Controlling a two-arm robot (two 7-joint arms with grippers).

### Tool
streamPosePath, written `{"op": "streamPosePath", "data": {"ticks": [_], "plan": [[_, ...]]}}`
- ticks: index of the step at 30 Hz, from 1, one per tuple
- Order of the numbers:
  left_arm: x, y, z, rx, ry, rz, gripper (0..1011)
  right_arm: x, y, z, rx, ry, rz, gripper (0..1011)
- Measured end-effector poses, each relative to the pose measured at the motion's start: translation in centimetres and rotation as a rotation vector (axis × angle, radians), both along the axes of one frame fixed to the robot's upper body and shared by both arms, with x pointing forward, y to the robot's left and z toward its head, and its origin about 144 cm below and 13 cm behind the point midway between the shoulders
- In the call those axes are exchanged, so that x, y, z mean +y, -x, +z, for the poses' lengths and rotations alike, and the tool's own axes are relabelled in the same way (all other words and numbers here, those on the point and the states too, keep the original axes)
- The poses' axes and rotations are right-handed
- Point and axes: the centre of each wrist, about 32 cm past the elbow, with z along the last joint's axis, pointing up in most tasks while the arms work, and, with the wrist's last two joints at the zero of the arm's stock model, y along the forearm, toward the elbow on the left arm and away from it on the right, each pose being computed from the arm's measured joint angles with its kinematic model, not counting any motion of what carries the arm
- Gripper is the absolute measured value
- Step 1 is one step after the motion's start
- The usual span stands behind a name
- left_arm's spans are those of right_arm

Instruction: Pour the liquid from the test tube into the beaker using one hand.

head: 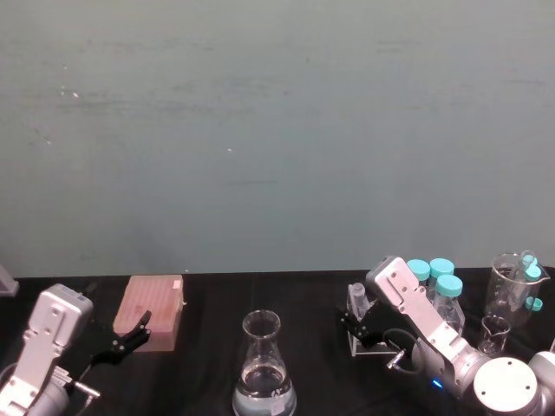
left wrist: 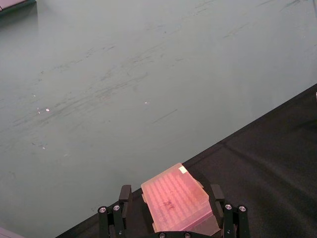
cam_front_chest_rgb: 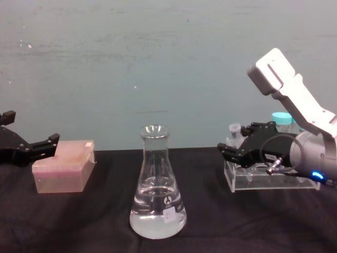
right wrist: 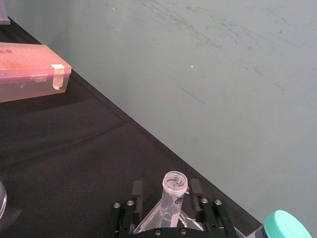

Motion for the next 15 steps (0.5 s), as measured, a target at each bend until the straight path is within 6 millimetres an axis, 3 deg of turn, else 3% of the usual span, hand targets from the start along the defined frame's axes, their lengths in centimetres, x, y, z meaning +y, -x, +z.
{"op": "streamPosePath", "data": {"ticks": [11,15], "plan": [[0.0,0.0,0.0,0.0,0.0,0.0,1000,-0.01,0.0,0.01,0.0,0.0,0.001,248],[0.0,0.0,0.0,0.0,0.0,0.0,1000,0.0,0.0,0.01,0.0,0.0,0.001,216]]}}
